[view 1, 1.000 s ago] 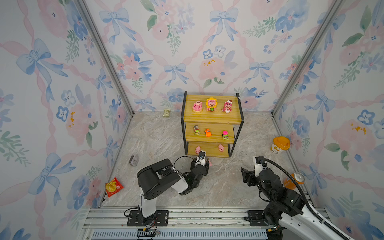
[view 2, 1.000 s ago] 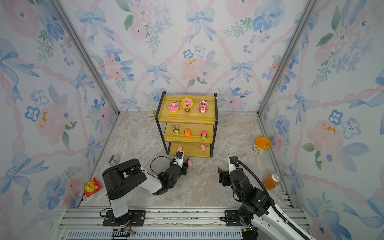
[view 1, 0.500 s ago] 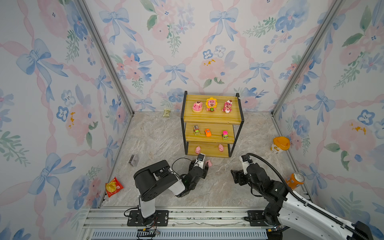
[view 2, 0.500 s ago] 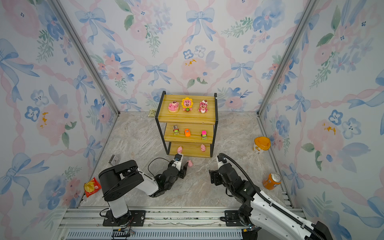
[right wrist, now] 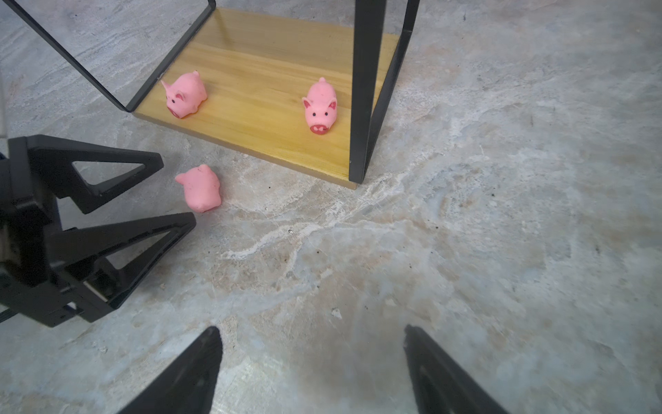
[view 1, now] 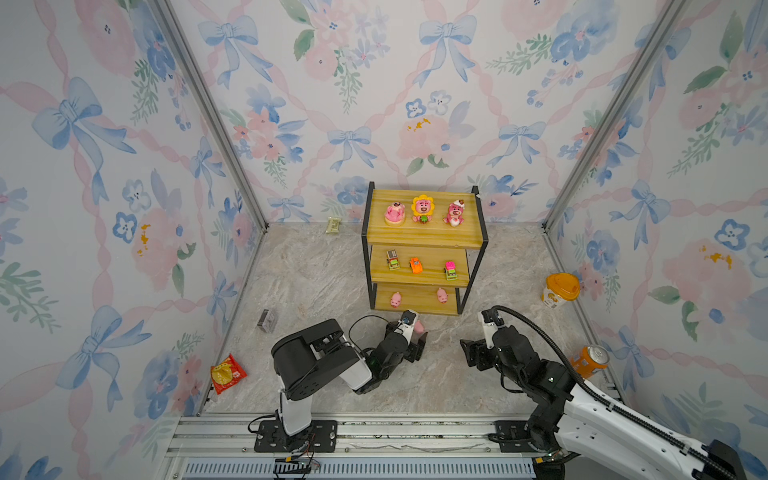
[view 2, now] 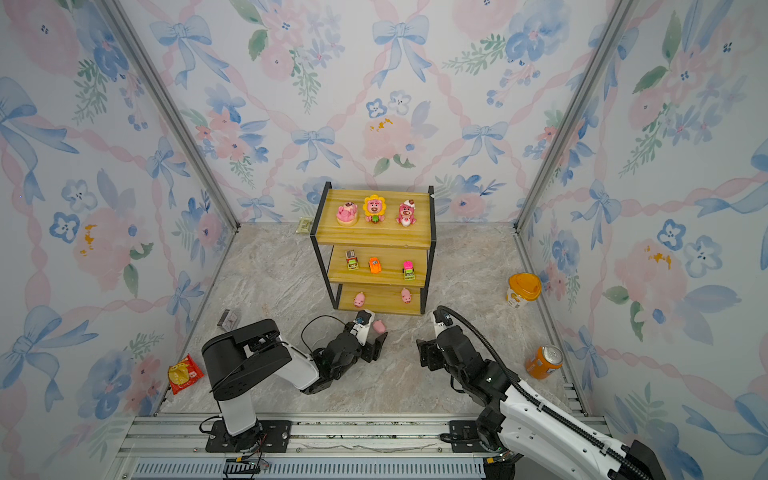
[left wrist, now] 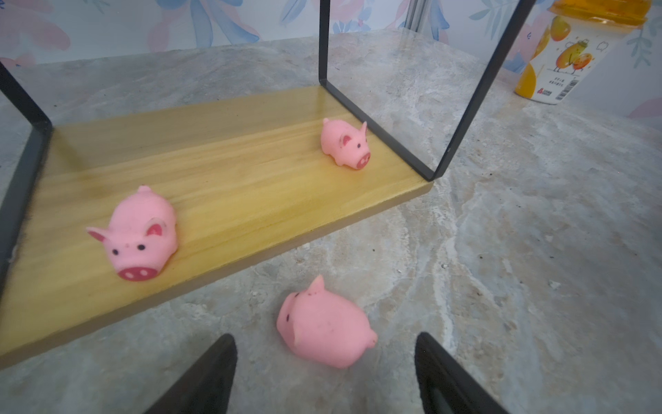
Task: Place and organize the plastic toys onto the shelf
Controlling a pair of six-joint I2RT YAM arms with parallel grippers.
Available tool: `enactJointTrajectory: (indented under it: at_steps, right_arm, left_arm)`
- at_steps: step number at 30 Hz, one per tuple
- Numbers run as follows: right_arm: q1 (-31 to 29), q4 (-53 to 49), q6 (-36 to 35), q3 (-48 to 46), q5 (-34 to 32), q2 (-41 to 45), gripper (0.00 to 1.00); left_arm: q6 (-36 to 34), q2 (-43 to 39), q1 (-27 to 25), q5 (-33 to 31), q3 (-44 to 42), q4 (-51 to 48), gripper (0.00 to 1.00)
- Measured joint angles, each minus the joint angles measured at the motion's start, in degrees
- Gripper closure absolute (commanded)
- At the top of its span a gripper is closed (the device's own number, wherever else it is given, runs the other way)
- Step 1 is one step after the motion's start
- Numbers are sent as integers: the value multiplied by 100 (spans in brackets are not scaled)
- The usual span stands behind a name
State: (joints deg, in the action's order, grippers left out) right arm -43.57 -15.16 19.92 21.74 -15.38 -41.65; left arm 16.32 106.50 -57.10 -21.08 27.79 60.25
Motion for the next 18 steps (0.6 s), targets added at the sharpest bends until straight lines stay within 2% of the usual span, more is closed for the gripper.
enactJointTrajectory:
  at_steps: [6,14,18]
  right_arm:
    - [0,-9,-2,0,0,20,17]
    - [0,-50,-2,0,-4,160,17]
    - [0,-66,-2,0,-7,179,17]
  left_arm:
    - [81,348,0,59,420,-92,21]
    - [118,439,2,57,699,-186,35]
    - [131,481,13,55,697,-223,36]
